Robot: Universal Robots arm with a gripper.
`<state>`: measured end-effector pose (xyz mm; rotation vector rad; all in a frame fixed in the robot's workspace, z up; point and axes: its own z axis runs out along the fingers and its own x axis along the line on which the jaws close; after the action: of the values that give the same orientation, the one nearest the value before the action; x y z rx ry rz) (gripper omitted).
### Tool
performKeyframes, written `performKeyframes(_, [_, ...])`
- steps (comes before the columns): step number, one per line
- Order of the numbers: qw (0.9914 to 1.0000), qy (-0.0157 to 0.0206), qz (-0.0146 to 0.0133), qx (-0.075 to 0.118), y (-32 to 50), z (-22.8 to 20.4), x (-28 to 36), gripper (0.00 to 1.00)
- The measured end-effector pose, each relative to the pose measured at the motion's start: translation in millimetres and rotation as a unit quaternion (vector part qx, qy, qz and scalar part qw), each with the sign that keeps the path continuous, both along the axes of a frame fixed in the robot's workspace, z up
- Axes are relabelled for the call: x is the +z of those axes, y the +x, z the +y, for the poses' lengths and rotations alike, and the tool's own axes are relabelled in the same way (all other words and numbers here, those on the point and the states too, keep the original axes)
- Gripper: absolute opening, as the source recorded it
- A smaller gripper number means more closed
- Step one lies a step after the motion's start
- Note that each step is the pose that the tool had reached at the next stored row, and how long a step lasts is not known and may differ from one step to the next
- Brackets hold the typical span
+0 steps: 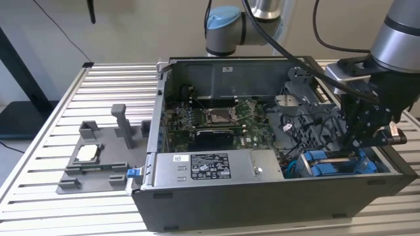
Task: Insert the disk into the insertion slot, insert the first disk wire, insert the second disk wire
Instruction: 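Insert the first disk wire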
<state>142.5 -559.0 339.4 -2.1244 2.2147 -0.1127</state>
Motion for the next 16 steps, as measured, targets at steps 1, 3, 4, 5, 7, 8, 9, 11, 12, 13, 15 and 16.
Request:
performKeyframes(1, [1.00000,-0.0001,-0.0004,-0.001,-0.1,0.0,-0.7,0.19])
performKeyframes(3, [0.99999,-0.0004,-0.0009,-0.004,-0.1,0.0,-1.6,0.19])
performKeyframes(4, [0.99999,-0.0004,-0.0011,-0.005,-0.2,0.0,-2.2,0.19])
performKeyframes(5, [0.99998,-0.0004,-0.0012,-0.007,-0.1,0.1,-2.7,0.19])
performKeyframes(7, [0.99994,-0.0001,-0.0013,-0.010,-0.1,0.1,-3.7,0.19])
performKeyframes(8, [0.99993,-0.0002,-0.0012,-0.012,-0.1,0.1,-3.8,0.19])
performKeyframes(9, [0.99991,0.0007,-0.0013,-0.013,-0.2,0.0,-4.7,0.19])
performKeyframes(11, [0.99989,0.0004,-0.0012,-0.015,-0.2,0.0,-4.5,0.19])
performKeyframes(12, [0.99988,0.0000,-0.0013,-0.016,-0.2,0.0,-4.3,0.19])
performKeyframes(13, [0.99987,-0.0003,-0.0013,-0.016,-0.1,0.0,-4.7,0.19])
performKeyframes(15, [0.99984,-0.0009,-0.0014,-0.018,-0.1,0.0,-6.7,0.19])
performKeyframes(16, [0.99982,-0.0012,-0.0013,-0.019,-0.2,-0.1,-7.9,0.19])
